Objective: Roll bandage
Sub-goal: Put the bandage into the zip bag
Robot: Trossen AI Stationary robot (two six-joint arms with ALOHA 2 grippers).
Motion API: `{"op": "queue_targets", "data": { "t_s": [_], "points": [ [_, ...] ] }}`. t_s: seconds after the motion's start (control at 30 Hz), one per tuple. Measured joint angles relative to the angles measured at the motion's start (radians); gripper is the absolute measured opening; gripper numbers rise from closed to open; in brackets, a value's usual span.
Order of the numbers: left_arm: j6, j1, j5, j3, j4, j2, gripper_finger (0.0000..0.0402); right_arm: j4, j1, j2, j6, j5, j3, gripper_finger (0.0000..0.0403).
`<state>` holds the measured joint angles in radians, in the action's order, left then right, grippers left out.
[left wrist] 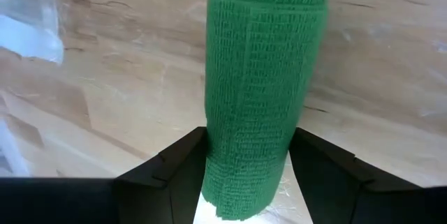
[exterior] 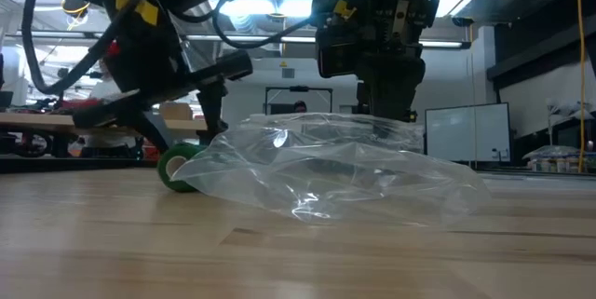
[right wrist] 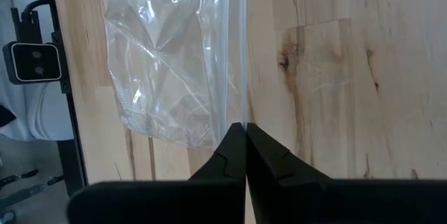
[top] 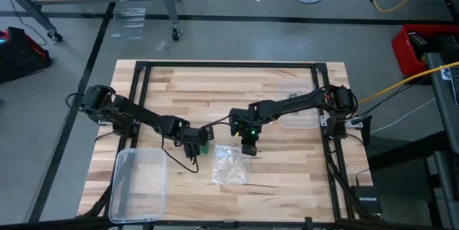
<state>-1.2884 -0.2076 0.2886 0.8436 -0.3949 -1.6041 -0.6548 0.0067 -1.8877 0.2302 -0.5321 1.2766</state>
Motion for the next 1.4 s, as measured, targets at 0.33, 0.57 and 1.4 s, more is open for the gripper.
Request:
{"op": "queue_targets", "data": {
  "t_s": [0.33,0.57,1.4],
  "points": [
    [0.076,0.018,0.011,0.002,0.018,-0.036,0.0153,-0.001,0.000,0.000,0.000,0.000,0.000,0.0001],
    [0.153,0.003,0.128,-0.001,0.000,-0.026,0.0092,-0.002,0.000,0.000,0.000,0.001,0.000,0.0001],
    [1.043,0.006,0.093,0.072,-0.060,0.260,0.0086,-0.432,-0.001,0.015,-0.217,0.356,0.323,0.0001]
  ]
}}
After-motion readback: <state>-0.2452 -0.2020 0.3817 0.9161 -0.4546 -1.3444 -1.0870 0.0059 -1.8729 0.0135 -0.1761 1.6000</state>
